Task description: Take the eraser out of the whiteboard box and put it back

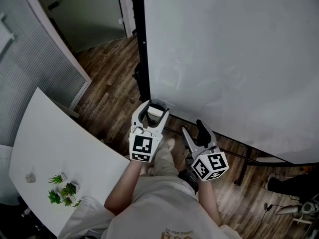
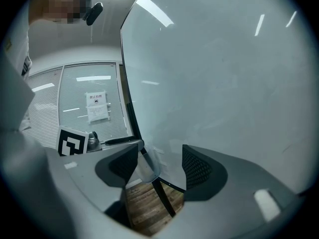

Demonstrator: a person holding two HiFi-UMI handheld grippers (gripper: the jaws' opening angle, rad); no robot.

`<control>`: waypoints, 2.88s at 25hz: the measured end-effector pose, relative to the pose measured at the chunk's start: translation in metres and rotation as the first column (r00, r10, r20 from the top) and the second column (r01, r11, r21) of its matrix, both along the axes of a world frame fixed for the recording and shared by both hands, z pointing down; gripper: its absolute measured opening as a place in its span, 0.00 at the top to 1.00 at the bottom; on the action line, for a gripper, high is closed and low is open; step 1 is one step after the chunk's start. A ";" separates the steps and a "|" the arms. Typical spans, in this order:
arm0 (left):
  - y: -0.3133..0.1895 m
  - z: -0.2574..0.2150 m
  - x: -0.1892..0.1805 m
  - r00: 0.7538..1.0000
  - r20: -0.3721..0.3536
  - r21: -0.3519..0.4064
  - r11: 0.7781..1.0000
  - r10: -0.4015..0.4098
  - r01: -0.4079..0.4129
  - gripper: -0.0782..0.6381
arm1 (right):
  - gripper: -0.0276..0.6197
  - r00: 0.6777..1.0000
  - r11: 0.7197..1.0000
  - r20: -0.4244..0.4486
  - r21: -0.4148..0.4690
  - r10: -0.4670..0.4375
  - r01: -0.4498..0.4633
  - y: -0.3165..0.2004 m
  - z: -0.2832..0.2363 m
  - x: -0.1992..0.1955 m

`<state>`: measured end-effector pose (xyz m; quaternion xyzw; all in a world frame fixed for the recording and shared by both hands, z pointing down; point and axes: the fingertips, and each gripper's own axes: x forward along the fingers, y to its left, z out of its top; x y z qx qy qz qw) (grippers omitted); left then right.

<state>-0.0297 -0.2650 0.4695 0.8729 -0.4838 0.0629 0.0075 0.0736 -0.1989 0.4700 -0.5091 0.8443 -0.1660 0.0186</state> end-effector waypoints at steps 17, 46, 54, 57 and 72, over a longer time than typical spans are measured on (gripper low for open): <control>0.008 -0.015 -0.005 1.000 -0.005 0.030 1.000 0.004 -0.004 0.52 | 0.53 1.000 1.000 0.003 0.025 0.000 -0.001 0.007 -0.010 -0.002; 0.025 -0.050 -0.009 1.000 -0.025 0.105 0.994 0.006 -0.004 0.52 | 0.53 1.000 0.998 -0.007 0.061 0.002 -0.001 0.021 -0.026 -0.001; 0.029 -0.059 -0.010 1.000 -0.030 0.124 0.992 0.009 -0.005 0.52 | 0.53 1.000 0.997 -0.011 0.073 -0.005 0.006 0.023 -0.030 -0.003; 0.032 -0.064 -0.010 1.000 -0.017 0.139 0.990 0.011 -0.008 0.52 | 0.53 1.000 0.997 -0.012 0.078 -0.010 0.011 0.024 -0.032 -0.005; 0.046 -0.085 -0.016 0.999 -0.036 0.179 0.984 0.010 -0.004 0.52 | 0.53 1.000 0.995 -0.011 0.101 -0.012 0.013 0.034 -0.041 -0.008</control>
